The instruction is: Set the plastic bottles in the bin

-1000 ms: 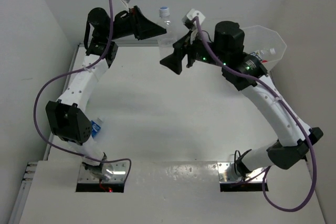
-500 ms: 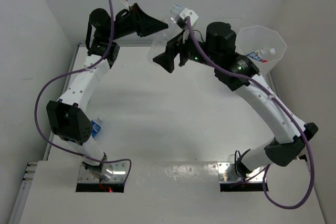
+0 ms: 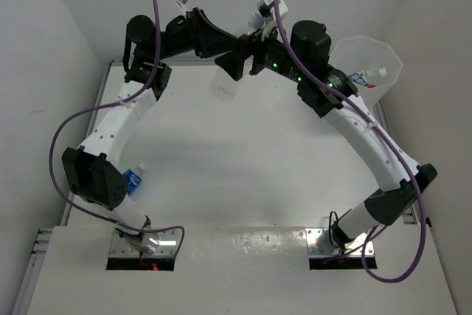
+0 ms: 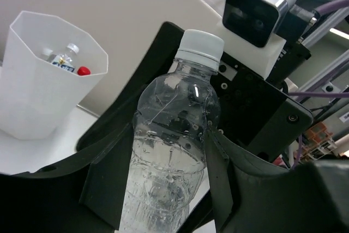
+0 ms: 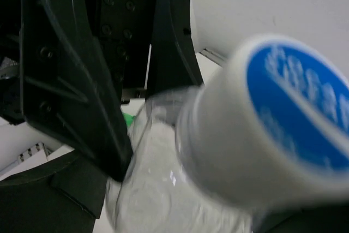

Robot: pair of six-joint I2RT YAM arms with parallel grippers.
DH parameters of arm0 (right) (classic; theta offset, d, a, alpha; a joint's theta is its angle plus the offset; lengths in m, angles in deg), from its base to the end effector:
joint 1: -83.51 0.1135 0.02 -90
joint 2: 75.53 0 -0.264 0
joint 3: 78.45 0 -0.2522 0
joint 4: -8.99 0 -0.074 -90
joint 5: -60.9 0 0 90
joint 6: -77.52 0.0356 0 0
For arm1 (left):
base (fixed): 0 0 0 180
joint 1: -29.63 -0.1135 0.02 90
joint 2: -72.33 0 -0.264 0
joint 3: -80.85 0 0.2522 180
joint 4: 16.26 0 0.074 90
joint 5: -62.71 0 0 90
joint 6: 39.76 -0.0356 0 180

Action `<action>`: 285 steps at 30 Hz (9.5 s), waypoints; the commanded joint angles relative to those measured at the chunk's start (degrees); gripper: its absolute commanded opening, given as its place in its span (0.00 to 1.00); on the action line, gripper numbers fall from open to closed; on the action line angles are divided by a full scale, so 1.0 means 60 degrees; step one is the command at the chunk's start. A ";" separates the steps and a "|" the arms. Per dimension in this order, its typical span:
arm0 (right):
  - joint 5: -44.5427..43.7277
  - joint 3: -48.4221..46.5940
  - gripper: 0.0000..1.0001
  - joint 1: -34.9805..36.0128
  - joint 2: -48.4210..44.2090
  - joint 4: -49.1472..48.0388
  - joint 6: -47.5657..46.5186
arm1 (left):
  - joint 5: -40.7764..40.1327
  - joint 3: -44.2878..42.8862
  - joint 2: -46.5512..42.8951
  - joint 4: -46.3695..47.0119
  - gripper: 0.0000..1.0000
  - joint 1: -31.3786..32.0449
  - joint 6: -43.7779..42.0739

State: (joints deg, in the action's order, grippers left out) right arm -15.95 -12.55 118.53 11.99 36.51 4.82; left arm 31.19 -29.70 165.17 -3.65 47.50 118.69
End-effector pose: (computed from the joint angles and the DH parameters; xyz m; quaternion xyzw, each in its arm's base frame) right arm 0.2761 0.2033 0.4883 -0.1884 0.6874 0.3804 0.5893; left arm 0.3269 -0.1373 0.5006 0.1976 0.5736 -0.6950 0.3859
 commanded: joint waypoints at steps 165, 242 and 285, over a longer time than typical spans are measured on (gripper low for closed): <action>-0.2515 -0.0224 0.05 -0.6111 -0.0953 0.1734 -0.2314 | -0.6195 -0.2712 0.0380 -1.2819 1.00 -0.5309 -1.4318; 0.1324 -0.0625 0.95 -0.1285 -0.0803 0.2192 -0.1712 | 0.0614 0.2328 -0.1204 0.3100 0.21 -0.3258 0.1073; -0.0332 0.1489 0.06 -0.8162 -0.1478 0.0284 -0.3030 | -0.0240 0.1351 -0.0839 -0.1055 1.00 -0.3183 -0.2837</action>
State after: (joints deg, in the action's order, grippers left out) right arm -23.23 -3.89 74.12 0.15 40.84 -12.64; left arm 29.29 -22.91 160.60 -9.77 27.85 105.66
